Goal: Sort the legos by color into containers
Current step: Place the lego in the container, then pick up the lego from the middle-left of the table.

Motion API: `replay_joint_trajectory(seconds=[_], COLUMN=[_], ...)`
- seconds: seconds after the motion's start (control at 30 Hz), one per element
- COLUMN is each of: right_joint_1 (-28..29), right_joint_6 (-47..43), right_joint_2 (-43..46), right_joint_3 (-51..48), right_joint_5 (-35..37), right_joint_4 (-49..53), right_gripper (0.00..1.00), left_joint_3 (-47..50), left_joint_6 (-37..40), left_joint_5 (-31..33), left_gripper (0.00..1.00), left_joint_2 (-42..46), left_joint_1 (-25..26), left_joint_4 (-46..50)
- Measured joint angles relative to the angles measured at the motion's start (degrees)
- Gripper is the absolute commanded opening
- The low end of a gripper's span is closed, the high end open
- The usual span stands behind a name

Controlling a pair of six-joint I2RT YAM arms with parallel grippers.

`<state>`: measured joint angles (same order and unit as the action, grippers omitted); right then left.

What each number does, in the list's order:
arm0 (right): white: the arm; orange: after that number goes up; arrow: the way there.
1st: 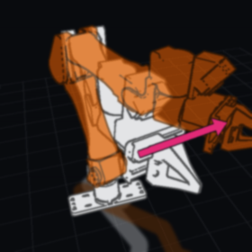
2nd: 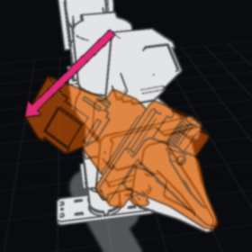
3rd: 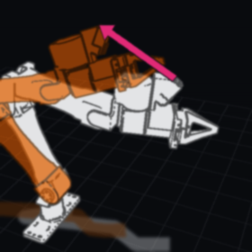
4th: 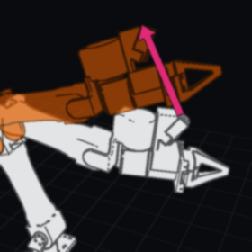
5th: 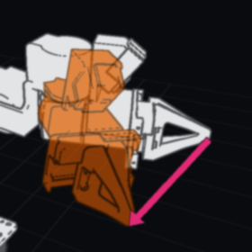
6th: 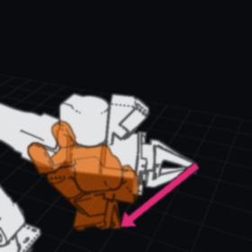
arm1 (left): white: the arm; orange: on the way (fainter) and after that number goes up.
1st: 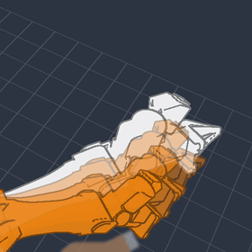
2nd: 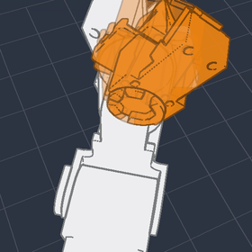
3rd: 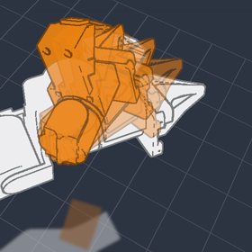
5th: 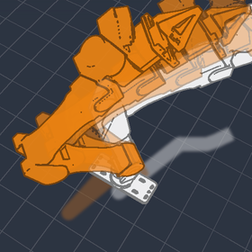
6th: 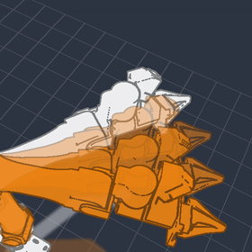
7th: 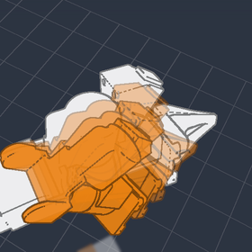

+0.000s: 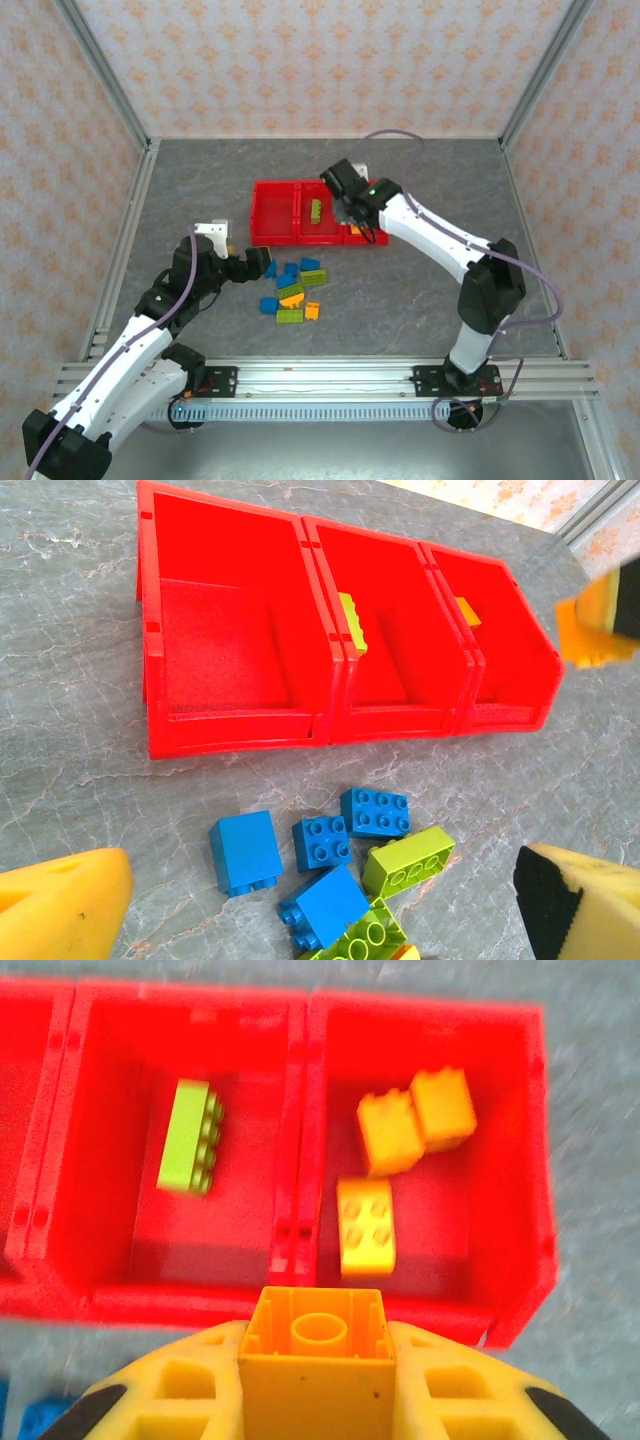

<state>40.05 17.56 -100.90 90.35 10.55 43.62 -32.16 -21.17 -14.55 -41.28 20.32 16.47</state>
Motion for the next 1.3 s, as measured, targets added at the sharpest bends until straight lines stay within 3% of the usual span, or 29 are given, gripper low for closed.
replay_joint_trajectory(seconds=[0.37, 0.47, 0.63, 0.83, 1.0, 1.3], right_joint_1=[-6.84, -7.39, -7.43, -7.45, -7.17, -6.34], right_joint_6=[-9.88, -10.97, -11.78, -11.56, -10.54, -5.81], right_joint_2=[-15.23, -17.38, -18.38, -17.94, -13.51, 11.06], right_joint_3=[8.13, 8.13, 8.2, 9.14, 8.2, -9.73], right_joint_5=[5.53, 5.99, 6.16, 5.95, 2.89, -6.64], right_joint_4=[1.31, 1.42, 1.46, 2.58, 3.52, -1.22], right_gripper=[0.26, 0.35, 0.61, 0.81, 0.91, 1.0], left_joint_3=[0.0, 0.0, 0.0, 0.0, 0.0, -0.15], left_joint_6=[0.0, 0.0, 0.0, 0.0, 0.0, -1.25], left_joint_5=[0.0, 0.0, 0.0, 0.04, 0.42, 3.72], left_gripper=[0.99, 0.99, 0.99, 0.99, 0.99, 0.99], left_joint_2=[0.0, -0.02, -0.02, -0.11, -0.5, 4.92], left_joint_1=[0.0, 0.0, 0.0, 0.0, 0.0, 2.4], left_joint_4=[0.0, 0.0, 0.0, 0.0, 0.04, 1.84])
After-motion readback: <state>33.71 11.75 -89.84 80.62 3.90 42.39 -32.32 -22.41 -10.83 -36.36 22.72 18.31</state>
